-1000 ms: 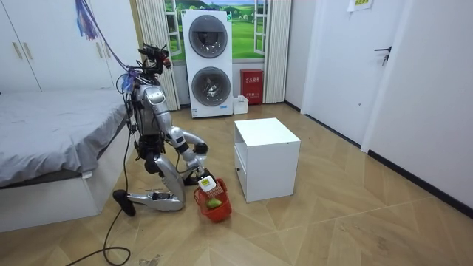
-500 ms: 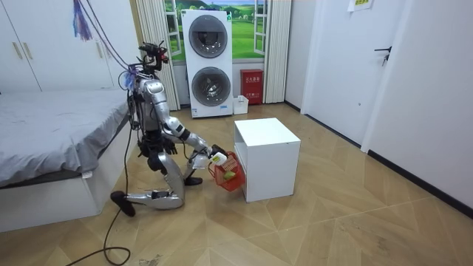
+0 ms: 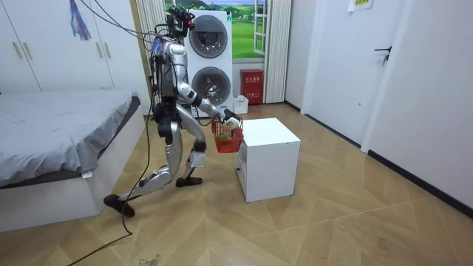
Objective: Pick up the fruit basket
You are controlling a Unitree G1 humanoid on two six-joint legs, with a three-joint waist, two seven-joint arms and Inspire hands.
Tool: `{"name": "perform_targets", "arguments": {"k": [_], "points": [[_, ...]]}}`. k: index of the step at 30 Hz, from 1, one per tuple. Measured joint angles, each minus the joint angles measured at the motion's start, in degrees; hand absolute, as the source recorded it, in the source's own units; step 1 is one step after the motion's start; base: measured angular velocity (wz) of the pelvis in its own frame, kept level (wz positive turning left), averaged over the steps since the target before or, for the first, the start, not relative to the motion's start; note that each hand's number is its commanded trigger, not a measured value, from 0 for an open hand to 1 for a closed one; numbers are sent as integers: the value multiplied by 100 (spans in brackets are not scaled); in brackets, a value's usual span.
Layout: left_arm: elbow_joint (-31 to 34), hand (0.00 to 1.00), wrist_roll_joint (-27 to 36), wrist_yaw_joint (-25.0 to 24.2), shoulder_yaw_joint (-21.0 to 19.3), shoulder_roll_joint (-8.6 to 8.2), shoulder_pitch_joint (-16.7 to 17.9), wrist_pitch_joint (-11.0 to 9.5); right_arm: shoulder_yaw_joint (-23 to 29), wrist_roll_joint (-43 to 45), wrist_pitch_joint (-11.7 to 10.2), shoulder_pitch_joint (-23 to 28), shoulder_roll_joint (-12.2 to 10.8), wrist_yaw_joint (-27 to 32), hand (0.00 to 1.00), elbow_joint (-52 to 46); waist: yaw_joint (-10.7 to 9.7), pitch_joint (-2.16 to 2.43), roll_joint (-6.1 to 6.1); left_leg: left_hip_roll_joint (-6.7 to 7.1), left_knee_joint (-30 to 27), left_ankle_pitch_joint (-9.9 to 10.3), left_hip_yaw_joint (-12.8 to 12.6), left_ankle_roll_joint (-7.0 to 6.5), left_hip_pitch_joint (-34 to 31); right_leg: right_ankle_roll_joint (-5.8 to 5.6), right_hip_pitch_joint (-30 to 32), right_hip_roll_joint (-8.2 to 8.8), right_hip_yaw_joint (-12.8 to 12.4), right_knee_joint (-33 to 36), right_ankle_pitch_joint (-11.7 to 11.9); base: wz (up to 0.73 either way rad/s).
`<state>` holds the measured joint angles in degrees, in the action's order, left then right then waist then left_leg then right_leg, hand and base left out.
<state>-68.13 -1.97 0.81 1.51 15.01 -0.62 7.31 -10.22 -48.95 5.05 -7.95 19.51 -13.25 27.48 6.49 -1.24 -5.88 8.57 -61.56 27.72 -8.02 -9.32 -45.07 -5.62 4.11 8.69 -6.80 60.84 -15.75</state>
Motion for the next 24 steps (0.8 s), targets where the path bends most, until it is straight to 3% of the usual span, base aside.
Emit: {"name": "perform_targets", "arguments": {"k": [1,4,5,6,7,9,10,12,14,15,17,19,21,22,23,24], "points": [[87,0,1,2,-32,-2,88,26,125,-2,0,170,1,-12,100,-234,-3,2,-1,31,310,-67,7,-30,319,-3,-119,8,-22,-198,352,-19],[345,0,7,34,-190,5,412,136,375,-11,-3,426,-8,-18,100,-640,9,11,3,43,786,-100,57,-57,983,-40,-109,-142,-47,-143,901,-21],[409,0,7,36,-212,3,487,164,427,-13,-3,449,-9,-19,100,-703,4,10,4,43,835,-100,85,-59,1072,-44,-86,-178,-46,-99,901,-13],[416,0,6,71,-246,1,600,201,511,-14,-19,488,-14,-16,100,-788,-22,14,11,63,913,-101,192,-59,1260,17,-61,-204,-52,-8,742,-11],[404,0,13,120,-253,-4,722,269,523,-14,-23,505,-13,-10,100,-853,-80,31,-11,139,999,-112,332,-40,1437,74,3,-187,-54,74,391,-10],[389,0,20,166,-312,-32,927,338,524,-25,-37,606,-33,-10,100,-1088,-167,45,12,156,1005,-113,475,-38,1628,70,72,-168,-57,69,-10,-2],[387,0,17,213,-382,-45,1025,383,526,-21,-88,700,-63,-3,100,-1228,-175,56,-1,155,1001,-118,529,-29,1707,34,59,-189,-26,17,-99,0],[428,0,20,269,-397,-65,1143,426,533,1,-144,737,-109,2,100,-1327,-173,65,7,78,1012,-136,543,5,1767,56,-87,-304,85,-219,88,5],[543,0,4,283,-358,-67,1212,551,540,0,-148,777,-120,15,100,-1352,-189,68,18,20,1313,-187,626,95,1989,-49,-111,-335,255,-255,529,22],[625,0,0,309,-342,-85,1251,587,540,-2,-148,782,-119,34,100,-1400,-172,69,16,15,1552,-222,685,147,2169,-102,-80,-266,308,-207,683,0],[623,0,-11,398,-344,-138,1238,577,524,-1,-164,712,-117,56,100,-1494,-46,67,40,-21,1747,-249,687,168,2349,-76,177,-145,338,-79,223,-23],[630,0,-79,478,-354,-195,1235,462,503,57,-197,680,-116,60,100,-1529,80,58,213,-225,1894,-275,687,217,2542,9,788,-65,451,-257,-632,-30],[626,0,-82,536,-358,-201,1242,407,423,152,-188,682,-120,55,100,-1646,122,49,318,-409,2107,-346,675,348,2727,25,1200,-2,595,-998,-917,-26],[628,0,-85,578,-352,-200,1249,401,379,159,-185,673,-117,52,100,-1718,132,43,315,-489,2245,-394,661,435,2867,16,1294,2,732,-1829,-896,-20],[626,0,-88,611,-350,-210,1256,398,352,150,-183,673,-112,51,100,-1724,146,45,319,-532,2300,-407,662,490,2927,79,1258,-16,830,-2080,-821,-26],[631,0,-91,643,-348,-270,1262,399,305,148,-145,669,-94,57,100,-1723,169,85,364,-661,2508,-455,627,619,3096,187,1028,-127,949,-2458,-624,-25]]}}
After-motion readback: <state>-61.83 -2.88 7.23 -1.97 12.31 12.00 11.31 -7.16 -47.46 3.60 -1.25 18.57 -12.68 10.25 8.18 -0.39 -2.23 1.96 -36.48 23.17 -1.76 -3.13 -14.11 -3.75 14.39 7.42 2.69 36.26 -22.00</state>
